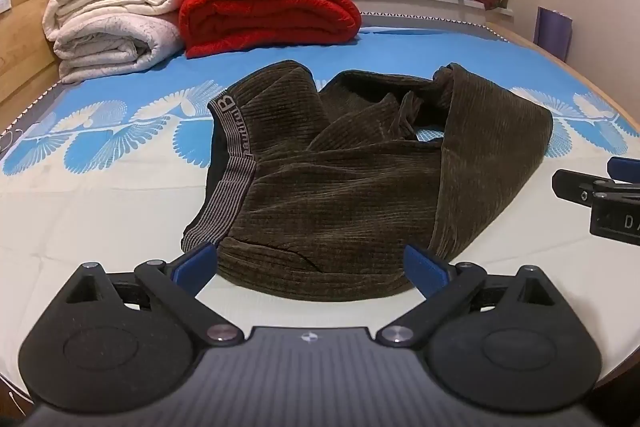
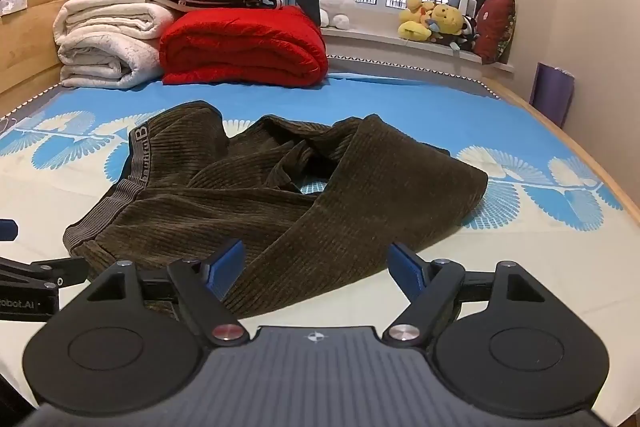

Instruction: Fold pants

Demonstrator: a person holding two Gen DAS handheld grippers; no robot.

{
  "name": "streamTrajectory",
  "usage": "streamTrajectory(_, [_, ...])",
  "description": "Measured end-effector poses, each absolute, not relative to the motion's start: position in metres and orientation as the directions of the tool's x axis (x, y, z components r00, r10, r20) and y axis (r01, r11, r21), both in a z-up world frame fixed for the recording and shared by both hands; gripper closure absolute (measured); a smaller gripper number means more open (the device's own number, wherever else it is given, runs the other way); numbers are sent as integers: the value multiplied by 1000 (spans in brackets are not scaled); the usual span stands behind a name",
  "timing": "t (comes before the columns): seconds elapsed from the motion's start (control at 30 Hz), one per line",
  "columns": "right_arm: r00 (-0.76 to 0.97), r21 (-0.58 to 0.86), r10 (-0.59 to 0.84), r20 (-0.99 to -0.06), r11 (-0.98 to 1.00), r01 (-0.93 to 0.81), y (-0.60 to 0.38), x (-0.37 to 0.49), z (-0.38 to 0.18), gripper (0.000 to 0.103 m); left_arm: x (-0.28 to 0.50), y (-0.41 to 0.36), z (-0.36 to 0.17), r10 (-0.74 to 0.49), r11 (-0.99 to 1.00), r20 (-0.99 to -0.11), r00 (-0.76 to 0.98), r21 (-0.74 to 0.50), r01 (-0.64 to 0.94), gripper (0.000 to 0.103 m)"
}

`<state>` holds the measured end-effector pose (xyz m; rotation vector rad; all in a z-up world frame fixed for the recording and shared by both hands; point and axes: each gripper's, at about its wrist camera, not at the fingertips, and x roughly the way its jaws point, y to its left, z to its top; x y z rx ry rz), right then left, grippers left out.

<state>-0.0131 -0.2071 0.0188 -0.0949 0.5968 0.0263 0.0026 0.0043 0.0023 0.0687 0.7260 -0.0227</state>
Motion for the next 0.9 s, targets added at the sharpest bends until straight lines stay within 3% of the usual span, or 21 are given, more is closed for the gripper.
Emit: streamTrajectory(0.9, [849, -64, 10, -528, 997, -51, -206, -15, 20, 23, 6, -1, -6, 3, 998, -689, 725, 44, 39, 2])
